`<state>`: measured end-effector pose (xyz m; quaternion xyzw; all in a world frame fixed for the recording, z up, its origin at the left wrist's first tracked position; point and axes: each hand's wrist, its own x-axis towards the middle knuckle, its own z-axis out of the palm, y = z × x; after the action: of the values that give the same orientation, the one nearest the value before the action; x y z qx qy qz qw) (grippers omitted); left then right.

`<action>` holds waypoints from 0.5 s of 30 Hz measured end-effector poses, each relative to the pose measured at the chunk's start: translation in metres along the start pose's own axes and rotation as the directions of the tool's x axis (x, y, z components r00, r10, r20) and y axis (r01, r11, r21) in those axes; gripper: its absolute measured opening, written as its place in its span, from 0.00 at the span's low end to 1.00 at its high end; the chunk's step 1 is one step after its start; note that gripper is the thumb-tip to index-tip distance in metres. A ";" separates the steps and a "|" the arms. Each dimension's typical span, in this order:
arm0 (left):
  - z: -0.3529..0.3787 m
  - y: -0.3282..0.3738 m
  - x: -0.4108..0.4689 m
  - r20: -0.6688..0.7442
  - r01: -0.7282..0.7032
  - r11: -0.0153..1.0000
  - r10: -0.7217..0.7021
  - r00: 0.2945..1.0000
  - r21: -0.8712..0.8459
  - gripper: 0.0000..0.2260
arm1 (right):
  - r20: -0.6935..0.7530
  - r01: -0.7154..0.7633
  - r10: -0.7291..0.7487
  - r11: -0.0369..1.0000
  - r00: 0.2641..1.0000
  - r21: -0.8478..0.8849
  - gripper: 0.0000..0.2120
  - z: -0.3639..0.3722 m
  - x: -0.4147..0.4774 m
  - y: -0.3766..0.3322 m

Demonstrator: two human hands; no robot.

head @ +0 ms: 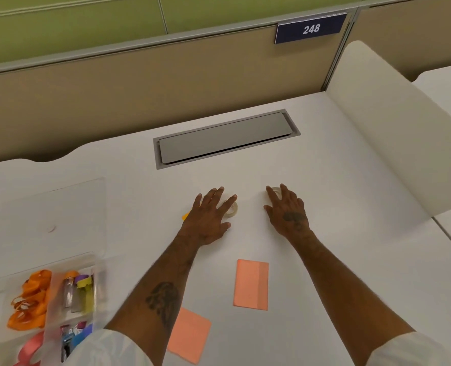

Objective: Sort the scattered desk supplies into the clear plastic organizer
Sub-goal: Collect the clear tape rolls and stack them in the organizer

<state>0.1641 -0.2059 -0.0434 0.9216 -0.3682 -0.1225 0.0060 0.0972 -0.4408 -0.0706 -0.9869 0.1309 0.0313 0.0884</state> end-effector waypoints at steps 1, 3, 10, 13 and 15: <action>0.000 0.000 0.003 0.012 -0.014 1.000 0.014 1.000 0.008 0.32 | -0.028 0.012 -0.012 1.000 1.000 0.003 0.25 0.000 0.000 0.001; 0.002 0.002 0.008 0.031 -0.031 0.999 0.030 0.999 0.027 0.32 | -0.113 0.045 -0.044 0.999 0.993 0.012 0.22 0.001 -0.002 0.003; 0.010 0.009 0.020 0.025 -0.049 0.991 0.046 0.999 0.125 0.30 | -0.227 -0.010 0.026 0.997 0.974 0.070 0.25 -0.004 -0.007 0.010; 0.008 0.011 0.024 0.005 -0.052 0.992 0.052 0.999 0.115 0.28 | -0.234 -0.022 0.052 0.991 0.971 0.128 0.25 -0.005 -0.012 0.013; 0.005 0.014 0.025 -0.034 -0.063 0.993 0.067 0.997 0.105 0.26 | -0.253 -0.012 0.050 0.989 0.966 0.150 0.23 -0.007 -0.017 0.013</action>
<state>0.1708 -0.2324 -0.0521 0.9103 -0.4038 -0.0857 -0.0308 0.0775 -0.4505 -0.0645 -0.9713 0.1588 -0.1046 0.1427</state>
